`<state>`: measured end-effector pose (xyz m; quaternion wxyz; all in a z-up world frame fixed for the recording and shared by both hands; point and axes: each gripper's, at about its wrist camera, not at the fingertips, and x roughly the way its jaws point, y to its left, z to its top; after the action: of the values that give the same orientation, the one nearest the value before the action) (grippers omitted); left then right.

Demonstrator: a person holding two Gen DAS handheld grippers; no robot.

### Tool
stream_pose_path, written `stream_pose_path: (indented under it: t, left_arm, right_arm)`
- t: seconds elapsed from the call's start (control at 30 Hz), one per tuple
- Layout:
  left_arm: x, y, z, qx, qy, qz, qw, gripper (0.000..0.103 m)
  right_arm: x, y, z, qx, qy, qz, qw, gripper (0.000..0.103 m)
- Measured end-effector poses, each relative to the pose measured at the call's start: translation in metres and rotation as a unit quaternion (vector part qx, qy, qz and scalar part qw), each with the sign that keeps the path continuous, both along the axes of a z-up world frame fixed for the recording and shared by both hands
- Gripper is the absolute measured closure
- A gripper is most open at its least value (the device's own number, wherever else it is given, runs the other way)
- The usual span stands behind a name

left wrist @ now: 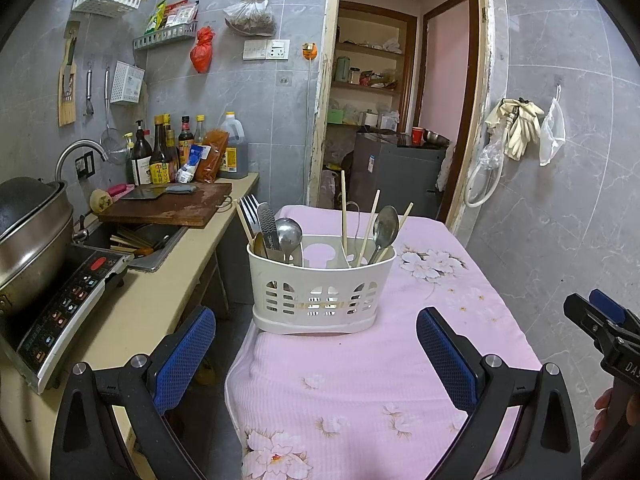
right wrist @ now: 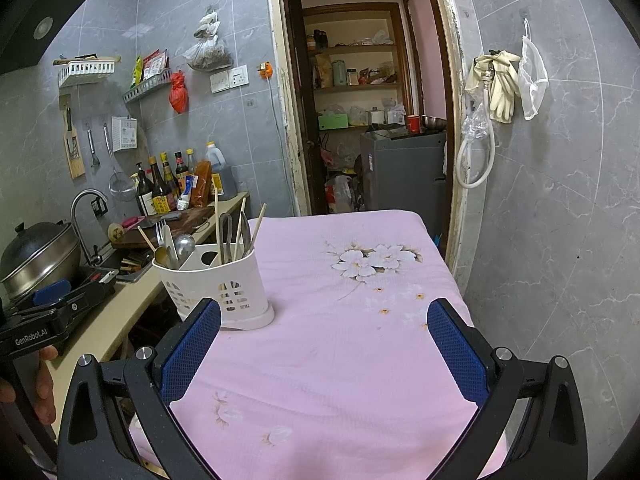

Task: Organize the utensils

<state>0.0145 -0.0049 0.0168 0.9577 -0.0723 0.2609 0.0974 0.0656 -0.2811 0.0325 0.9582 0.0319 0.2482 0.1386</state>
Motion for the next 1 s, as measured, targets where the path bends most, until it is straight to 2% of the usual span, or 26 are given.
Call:
stream_pose_path:
  t: [1.0]
  left_arm:
    - [-0.0021, 0.0006, 0.0006, -0.001, -0.001, 0.0, 1.0, 0.002]
  right_arm:
    - [-0.0012, 0.002, 0.0001, 0.0, 0.0, 0.0, 1.0, 0.002]
